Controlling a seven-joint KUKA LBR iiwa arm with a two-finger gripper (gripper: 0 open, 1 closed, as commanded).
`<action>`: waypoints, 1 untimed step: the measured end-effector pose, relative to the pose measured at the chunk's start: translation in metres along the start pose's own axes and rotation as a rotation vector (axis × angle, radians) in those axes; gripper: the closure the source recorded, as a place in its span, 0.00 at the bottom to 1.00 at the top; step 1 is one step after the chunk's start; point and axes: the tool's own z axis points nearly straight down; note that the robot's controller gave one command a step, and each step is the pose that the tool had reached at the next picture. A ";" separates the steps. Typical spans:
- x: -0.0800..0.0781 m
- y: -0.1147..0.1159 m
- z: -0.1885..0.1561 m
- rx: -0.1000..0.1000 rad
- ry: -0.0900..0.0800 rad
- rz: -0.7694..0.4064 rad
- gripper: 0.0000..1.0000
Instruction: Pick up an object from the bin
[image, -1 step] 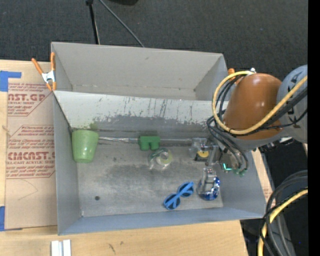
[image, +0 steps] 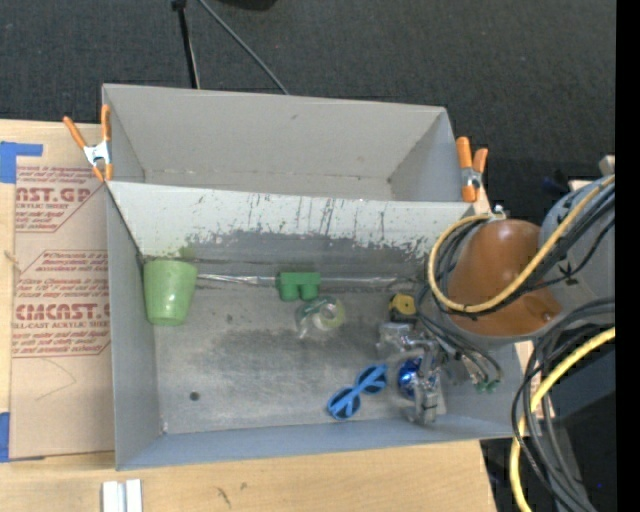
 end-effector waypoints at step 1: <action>-0.012 0.047 0.006 0.002 -0.012 -0.047 0.00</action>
Offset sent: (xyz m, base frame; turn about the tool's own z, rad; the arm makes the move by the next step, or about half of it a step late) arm -0.0024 0.0449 -0.0065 -0.0416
